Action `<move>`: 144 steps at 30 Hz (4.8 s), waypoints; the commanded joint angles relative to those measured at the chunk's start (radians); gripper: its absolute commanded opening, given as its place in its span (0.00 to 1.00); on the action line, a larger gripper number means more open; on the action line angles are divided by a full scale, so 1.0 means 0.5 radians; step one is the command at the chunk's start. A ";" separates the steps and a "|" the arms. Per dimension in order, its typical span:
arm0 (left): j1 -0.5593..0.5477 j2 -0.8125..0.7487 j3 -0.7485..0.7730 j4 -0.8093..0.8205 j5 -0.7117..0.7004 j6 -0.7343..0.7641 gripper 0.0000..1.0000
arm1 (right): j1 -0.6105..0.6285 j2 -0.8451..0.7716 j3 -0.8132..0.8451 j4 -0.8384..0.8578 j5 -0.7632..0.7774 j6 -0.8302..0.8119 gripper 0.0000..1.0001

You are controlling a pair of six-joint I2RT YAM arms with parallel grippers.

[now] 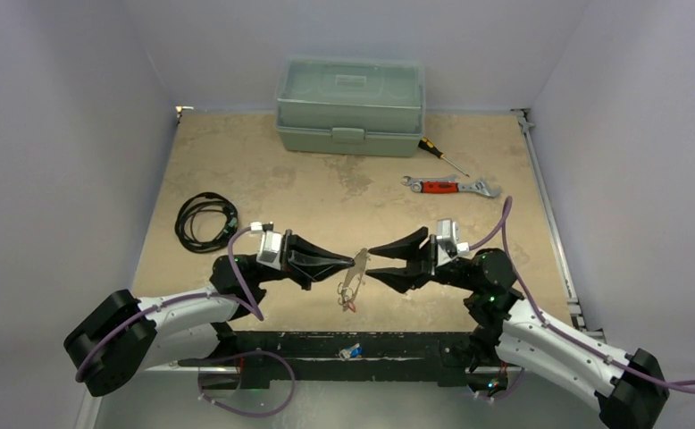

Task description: Put the keys on the keyring

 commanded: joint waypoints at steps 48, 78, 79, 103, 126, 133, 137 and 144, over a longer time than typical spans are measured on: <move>-0.109 0.009 0.116 0.624 -0.100 0.002 0.00 | 0.013 0.114 0.153 -0.031 -0.221 -0.005 0.35; -0.127 0.139 0.160 0.627 -0.078 -0.014 0.00 | 0.013 0.328 0.242 0.079 -0.217 0.020 0.15; -0.127 0.141 0.165 0.625 -0.079 -0.013 0.00 | 0.013 0.331 0.242 0.077 -0.217 0.019 0.14; -0.139 -0.462 0.220 -0.454 -0.298 0.319 0.93 | 0.016 0.184 0.089 0.127 -0.121 -0.139 0.00; -0.140 -0.366 1.125 -3.968 -1.683 -0.043 0.81 | 0.336 0.196 0.789 -1.469 1.832 -0.257 0.00; -0.252 -0.282 0.839 -3.889 -1.423 -0.396 0.58 | 0.332 0.177 0.914 -1.860 2.438 -0.002 0.00; -0.498 -0.239 0.726 -3.886 -1.575 -0.839 0.50 | 0.332 0.235 0.970 -2.005 2.572 0.061 0.00; -1.131 0.093 0.847 -3.970 -1.988 -1.547 0.50 | 0.322 0.244 0.947 -1.978 2.617 0.088 0.00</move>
